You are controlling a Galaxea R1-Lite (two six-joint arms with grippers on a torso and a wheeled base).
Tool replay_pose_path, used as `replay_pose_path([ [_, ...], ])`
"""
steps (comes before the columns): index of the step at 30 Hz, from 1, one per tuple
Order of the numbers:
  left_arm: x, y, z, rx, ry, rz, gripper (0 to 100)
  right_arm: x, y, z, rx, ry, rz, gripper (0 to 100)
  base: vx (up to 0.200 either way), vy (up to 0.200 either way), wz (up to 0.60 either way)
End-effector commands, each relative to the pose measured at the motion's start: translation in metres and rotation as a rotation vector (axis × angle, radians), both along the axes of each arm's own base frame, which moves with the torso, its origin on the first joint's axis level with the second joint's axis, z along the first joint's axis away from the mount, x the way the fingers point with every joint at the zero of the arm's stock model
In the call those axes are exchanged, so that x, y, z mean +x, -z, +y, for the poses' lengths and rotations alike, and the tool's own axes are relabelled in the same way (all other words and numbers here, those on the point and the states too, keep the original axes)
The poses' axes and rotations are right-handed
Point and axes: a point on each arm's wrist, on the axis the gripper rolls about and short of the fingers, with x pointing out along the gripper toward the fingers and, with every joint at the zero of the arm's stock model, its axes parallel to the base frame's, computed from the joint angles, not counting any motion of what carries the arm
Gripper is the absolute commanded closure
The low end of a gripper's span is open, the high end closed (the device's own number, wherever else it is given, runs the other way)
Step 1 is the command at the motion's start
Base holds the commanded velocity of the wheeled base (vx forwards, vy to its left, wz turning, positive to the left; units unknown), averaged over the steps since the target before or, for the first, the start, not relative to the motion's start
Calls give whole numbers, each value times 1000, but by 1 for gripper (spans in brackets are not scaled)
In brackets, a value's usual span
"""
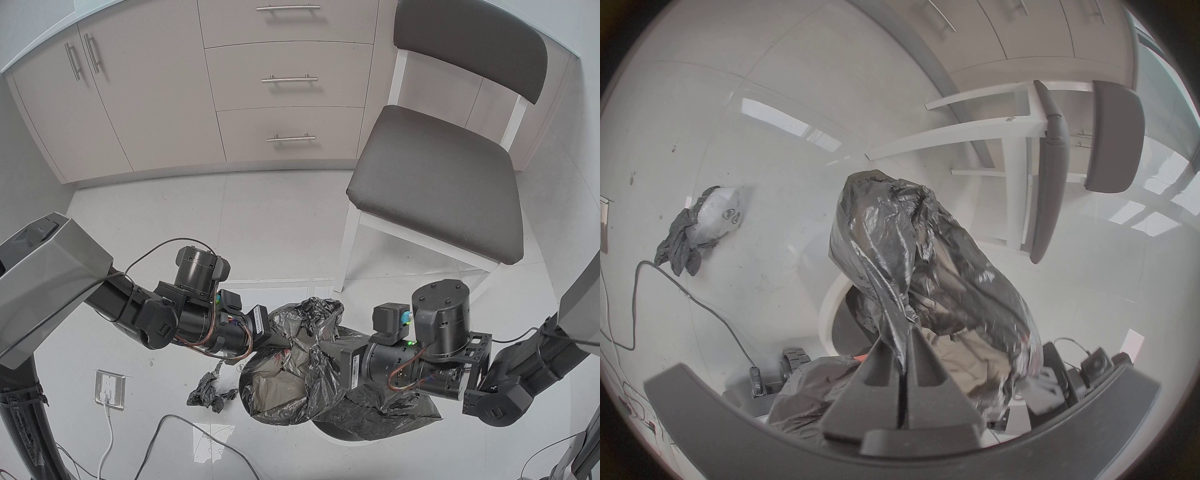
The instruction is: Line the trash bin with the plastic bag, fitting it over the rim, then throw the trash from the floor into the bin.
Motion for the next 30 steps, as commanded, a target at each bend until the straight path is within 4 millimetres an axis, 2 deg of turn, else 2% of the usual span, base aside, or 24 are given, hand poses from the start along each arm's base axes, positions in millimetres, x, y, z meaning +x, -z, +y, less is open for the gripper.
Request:
replay_pose_path([
  [1,0,6,2,20,-16,13,100,-9,11,9,-26,-38,25,100,0,0,0],
  [4,2,13,7,36,-35,24,100,-15,19,16,-47,-64,44,100,0,0,0],
  [11,4,18,10,62,-13,-10,100,-12,31,22,-84,-43,47,100,0,0,0],
  [18,6,28,10,99,-6,-68,100,-14,36,26,-95,-52,56,100,0,0,0],
  [24,24,36,11,64,-39,-123,100,-14,42,27,-107,-53,67,100,0,0,0],
  [29,23,39,11,67,-36,-114,100,-13,42,27,-107,-53,67,100,0,0,0],
  [30,23,39,11,67,-36,-115,100,-13,43,27,-110,-53,69,0,0,0,0],
])
